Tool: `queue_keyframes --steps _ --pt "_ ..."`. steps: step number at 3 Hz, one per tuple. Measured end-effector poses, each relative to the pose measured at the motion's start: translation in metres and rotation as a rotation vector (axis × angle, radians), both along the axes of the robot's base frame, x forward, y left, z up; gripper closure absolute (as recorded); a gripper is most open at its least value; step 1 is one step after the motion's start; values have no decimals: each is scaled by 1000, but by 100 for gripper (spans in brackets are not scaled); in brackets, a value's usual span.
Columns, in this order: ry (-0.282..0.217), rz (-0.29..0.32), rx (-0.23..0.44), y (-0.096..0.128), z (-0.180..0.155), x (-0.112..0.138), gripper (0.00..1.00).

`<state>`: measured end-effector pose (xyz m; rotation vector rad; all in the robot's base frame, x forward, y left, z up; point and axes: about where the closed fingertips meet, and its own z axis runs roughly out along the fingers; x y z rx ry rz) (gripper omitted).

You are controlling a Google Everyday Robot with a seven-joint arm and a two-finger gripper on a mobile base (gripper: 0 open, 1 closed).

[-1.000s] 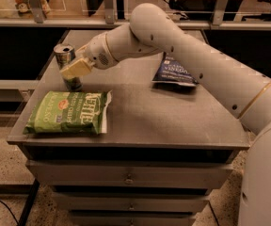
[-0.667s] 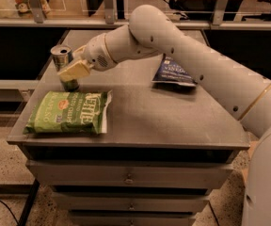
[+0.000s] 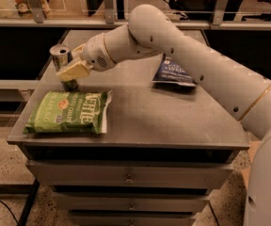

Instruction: Move redbull can near green jalapeno chip bag

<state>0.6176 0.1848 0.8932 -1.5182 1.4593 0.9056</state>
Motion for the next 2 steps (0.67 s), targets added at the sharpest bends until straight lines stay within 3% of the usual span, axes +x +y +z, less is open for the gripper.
queue_keyframes --steps 1,2 --pt "-8 4 -7 0 1 0 0" --pt "-8 4 -7 0 1 0 0"
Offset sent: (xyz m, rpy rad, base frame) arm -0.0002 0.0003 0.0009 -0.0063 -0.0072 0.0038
